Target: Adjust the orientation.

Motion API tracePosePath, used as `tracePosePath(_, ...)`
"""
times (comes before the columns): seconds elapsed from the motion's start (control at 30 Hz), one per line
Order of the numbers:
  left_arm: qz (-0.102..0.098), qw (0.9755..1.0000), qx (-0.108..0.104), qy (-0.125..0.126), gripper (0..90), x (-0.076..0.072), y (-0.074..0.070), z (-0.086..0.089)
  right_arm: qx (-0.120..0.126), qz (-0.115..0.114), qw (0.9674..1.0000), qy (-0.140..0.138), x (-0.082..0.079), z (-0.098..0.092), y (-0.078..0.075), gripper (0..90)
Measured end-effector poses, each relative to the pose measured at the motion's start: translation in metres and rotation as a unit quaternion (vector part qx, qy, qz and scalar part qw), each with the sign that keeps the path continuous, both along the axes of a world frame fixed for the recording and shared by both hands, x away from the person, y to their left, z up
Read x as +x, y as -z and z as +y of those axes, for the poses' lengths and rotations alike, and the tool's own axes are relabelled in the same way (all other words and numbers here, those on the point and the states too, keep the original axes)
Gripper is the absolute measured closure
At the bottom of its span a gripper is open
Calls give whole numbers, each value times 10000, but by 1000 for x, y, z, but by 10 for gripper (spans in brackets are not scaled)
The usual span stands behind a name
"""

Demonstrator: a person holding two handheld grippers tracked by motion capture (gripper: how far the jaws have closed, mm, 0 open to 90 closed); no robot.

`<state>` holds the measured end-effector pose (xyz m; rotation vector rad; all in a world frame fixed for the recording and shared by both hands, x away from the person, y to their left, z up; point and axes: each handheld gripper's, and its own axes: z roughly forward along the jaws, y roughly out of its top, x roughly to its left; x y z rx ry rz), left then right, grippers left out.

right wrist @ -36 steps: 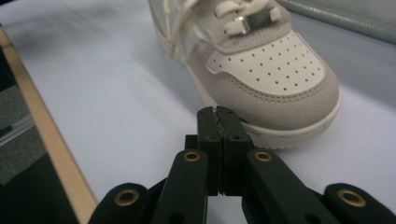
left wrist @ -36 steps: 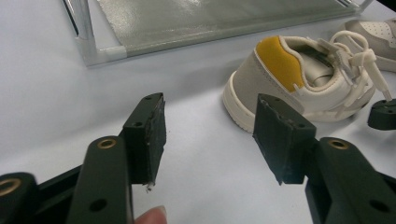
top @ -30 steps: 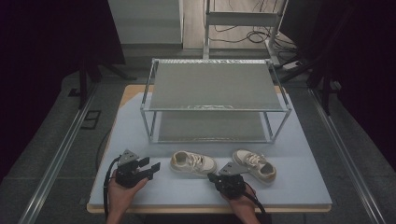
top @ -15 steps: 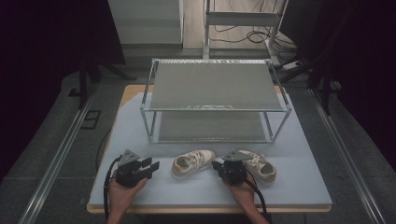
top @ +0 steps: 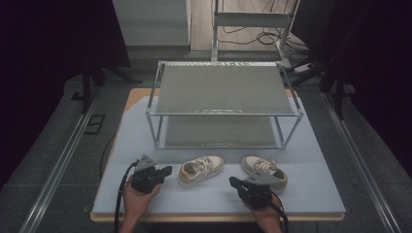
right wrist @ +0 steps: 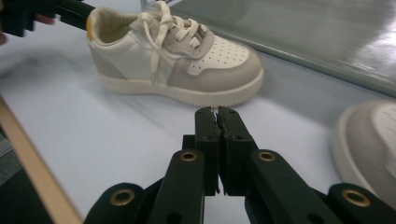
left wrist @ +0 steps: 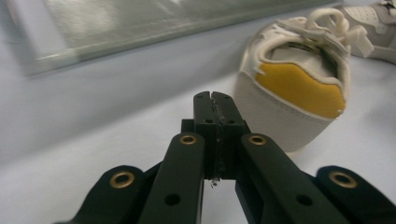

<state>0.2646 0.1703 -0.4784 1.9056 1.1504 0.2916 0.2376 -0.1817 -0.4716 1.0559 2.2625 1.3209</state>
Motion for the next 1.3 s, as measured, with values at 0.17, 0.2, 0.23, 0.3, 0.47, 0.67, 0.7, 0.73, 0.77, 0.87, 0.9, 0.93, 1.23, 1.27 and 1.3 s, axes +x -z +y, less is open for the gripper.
tracePosePath(0.17, 47, 9998, 123, 153, 899, 0, 2, -16, 125, -90, 9998, 160, -12, -22, -9, 864)
tracePosePath(0.2, 60, 9997, 142, 190, 899, 0, 2, -18, 146, -104, 9996, 202, -13, -27, -10, 864)
tracePosePath(0.23, 25, 9997, 194, 161, 898, -1, 2, -20, 157, -112, 9995, 250, -15, -31, -10, 864)
tracePosePath(0.3, 31, 9997, 203, 166, 899, -2, 1, -20, 151, -103, 9992, 343, -17, -39, -9, 864)
tracePosePath(0.47, 65, 9996, 171, 224, 899, -5, 1, -20, 152, 14, 9987, 486, -15, -51, -2, 864)
tracePosePath(0.67, 85, 9993, 143, 336, 898, -10, 0, -22, 171, -1, 9983, 550, -14, -57, -3, 863)
tracePosePath(0.7, 96, 9992, 134, 370, 897, -11, 0, -23, 177, -5, 9982, 577, -13, -57, -3, 864)
tracePosePath(0.73, 104, 9991, 130, 395, 897, -12, 0, -24, 185, 7, 9981, 585, -13, -58, -3, 864)
tracePosePath(0.77, 113, 9989, 124, 429, 897, -14, 0, -25, 178, -8, 9981, 584, -13, -60, -3, 863)
tracePosePath(0.87, 120, 9987, 102, 491, 897, -16, -1, -27, 197, 12, 9979, 618, -12, -62, -3, 863)
tracePosePath(0.9, 127, 9986, 93, 512, 896, -17, -2, -29, 200, 4, 9978, 631, -11, -63, -2, 862)
tracePosePath(0.93, 136, 9983, 73, 555, 896, -18, -2, -30, 198, 7, 9978, 638, -11, -63, -2, 862)
tracePosePath(1.23, 236, 9962, 42, 839, 883, -26, -1, -42, 230, 27, 9976, 654, -10, -66, -2, 851)
tracePosePath(1.27, 252, 9955, 18, 913, 880, -28, -1, -45, 217, 34, 9977, 648, -10, -66, -2, 851)
tracePosePath(1.3, 262, 9951, 10, 956, 879, -29, -1, -47, 220, 32, 9976, 652, -10, -66, -2, 850)
